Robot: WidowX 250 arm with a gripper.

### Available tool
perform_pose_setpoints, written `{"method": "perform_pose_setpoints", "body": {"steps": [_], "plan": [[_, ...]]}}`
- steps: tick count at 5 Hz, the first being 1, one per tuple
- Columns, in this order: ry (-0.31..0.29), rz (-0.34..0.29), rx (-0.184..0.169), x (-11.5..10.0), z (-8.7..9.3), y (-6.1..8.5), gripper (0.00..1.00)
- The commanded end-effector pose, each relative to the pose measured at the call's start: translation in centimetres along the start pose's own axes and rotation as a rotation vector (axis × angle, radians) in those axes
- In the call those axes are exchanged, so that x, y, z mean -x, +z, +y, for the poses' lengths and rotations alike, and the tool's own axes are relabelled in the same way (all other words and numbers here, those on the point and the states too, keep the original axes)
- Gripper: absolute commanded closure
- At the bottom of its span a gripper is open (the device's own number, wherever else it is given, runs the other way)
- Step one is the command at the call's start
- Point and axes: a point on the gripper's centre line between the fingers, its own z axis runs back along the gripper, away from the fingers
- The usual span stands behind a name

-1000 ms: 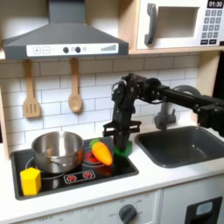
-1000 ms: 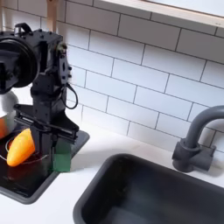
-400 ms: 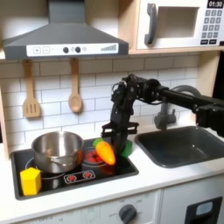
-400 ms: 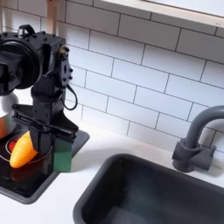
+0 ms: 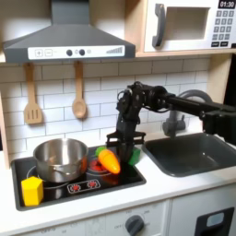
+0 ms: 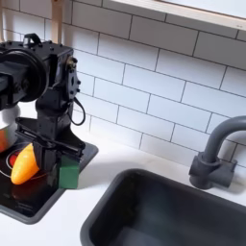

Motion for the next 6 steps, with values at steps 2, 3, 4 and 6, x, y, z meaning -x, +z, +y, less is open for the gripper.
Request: {"method": "perform_pose_setpoints", "body": {"steps": [2, 3, 4, 6], "plan": [[-0.027, -0.051, -0.015, -1.01, -0.3, -0.18, 1.0], [-0.026, -0.06, -0.018, -1.01, -0.09, -0.04, 1.0], [-0.032, -0.053, -0.013, -0.99, -0.36, -0.14, 1.0], [-0.052, -0.035, -0.004, -0.49, -0.92, -0.62, 1.0]]}}
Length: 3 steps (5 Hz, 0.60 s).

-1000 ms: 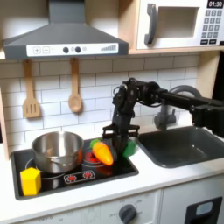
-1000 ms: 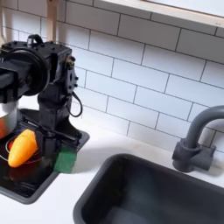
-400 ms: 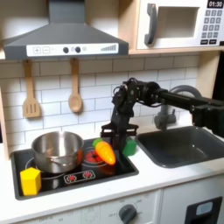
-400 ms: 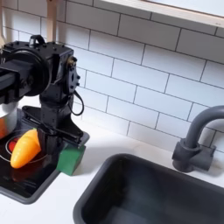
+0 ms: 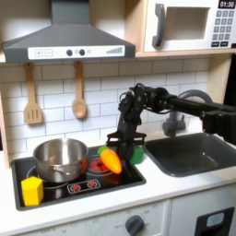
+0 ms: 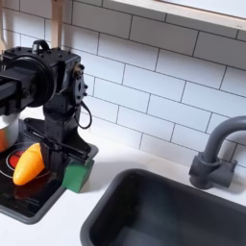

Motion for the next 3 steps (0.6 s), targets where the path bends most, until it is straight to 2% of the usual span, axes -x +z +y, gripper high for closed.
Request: {"method": "perform_pose_setpoints", "body": {"steps": [1, 2, 3], "plan": [[-0.021, 0.007, 0.021, 0.18, -1.01, -0.23, 1.0], [-0.039, 0.01, 0.032, 0.28, -1.69, -0.33, 1.0], [-0.038, 0.018, 0.028, 0.42, -1.6, -0.51, 1.0]]}}
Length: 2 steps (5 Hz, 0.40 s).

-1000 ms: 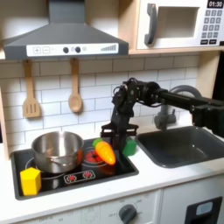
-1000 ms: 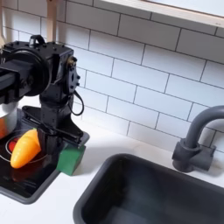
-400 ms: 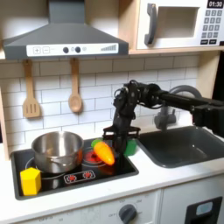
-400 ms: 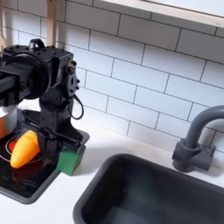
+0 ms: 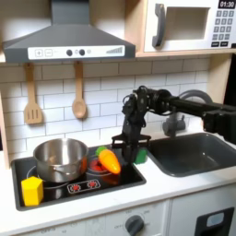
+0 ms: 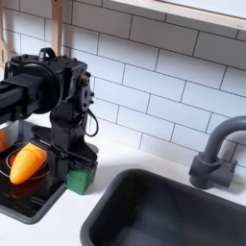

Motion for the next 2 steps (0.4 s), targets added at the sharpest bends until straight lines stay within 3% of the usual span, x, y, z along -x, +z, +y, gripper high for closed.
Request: {"method": "perform_pose_setpoints", "body": {"steps": [1, 2], "plan": [[-0.006, -0.002, 0.007, 0.07, 0.0, 0.02, 1.0], [-0.019, 0.004, 0.014, 0.25, -0.54, -0.05, 1.0]]}}
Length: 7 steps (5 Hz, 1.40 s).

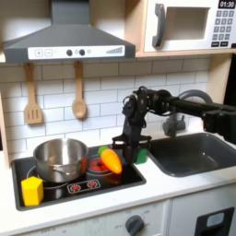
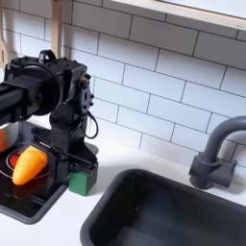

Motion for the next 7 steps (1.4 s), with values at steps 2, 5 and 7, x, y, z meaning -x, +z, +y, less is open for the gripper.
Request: {"method": "perform_pose_setpoints", "body": {"steps": [2, 5, 7], "plan": [[0.037, -0.004, -0.017, 0.2, 0.5, 0.3, 1.0], [0.03, -0.029, -0.005, 0.1, 0.0, 1.7, 1.0], [0.041, -0.046, 0.002, -0.4, -0.3, 1.6, 1.0]]}}
